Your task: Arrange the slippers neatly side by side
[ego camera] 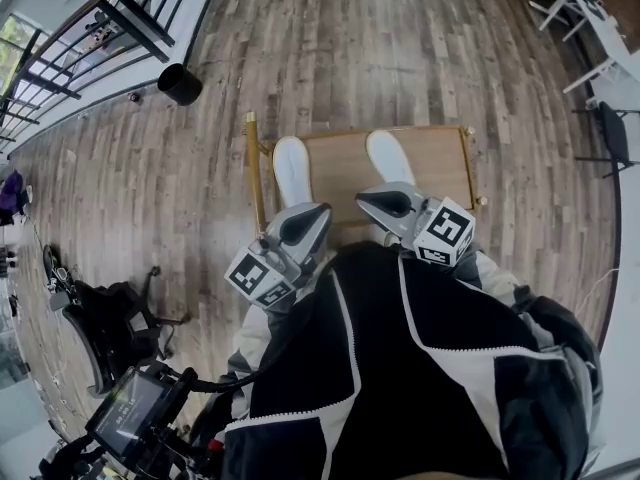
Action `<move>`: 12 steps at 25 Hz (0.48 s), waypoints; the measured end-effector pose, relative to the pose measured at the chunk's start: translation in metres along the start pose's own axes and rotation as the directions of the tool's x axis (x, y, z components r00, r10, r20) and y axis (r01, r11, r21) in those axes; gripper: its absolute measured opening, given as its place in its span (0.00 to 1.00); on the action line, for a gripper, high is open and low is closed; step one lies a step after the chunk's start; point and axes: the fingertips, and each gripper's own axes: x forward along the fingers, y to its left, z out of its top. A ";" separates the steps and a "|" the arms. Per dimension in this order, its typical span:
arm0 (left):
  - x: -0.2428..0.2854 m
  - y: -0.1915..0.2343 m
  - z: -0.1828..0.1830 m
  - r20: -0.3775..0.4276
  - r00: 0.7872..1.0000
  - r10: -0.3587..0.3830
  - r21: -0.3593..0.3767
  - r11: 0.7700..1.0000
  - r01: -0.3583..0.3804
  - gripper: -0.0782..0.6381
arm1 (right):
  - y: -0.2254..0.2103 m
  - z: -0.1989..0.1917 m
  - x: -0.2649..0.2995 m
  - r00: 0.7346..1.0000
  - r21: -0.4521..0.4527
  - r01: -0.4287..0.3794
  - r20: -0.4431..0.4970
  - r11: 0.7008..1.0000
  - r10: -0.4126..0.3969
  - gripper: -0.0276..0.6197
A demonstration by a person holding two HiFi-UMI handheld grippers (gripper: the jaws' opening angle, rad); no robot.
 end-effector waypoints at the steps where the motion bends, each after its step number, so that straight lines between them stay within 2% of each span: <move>1: 0.001 0.000 0.002 0.002 1.000 0.006 -0.003 1.000 -0.006 0.13 | 0.000 0.000 0.000 1.000 0.001 0.000 0.002 1.000 0.000 0.05; 9: 0.002 0.007 -0.002 -0.052 0.995 0.082 0.068 0.995 -0.079 0.13 | 0.004 0.001 -0.001 1.000 0.009 0.011 0.029 1.000 -0.011 0.05; 12: -0.002 0.007 -0.004 -0.072 0.993 0.088 0.080 0.993 -0.082 0.13 | 0.007 0.000 -0.001 0.999 0.015 0.020 0.038 1.000 -0.021 0.05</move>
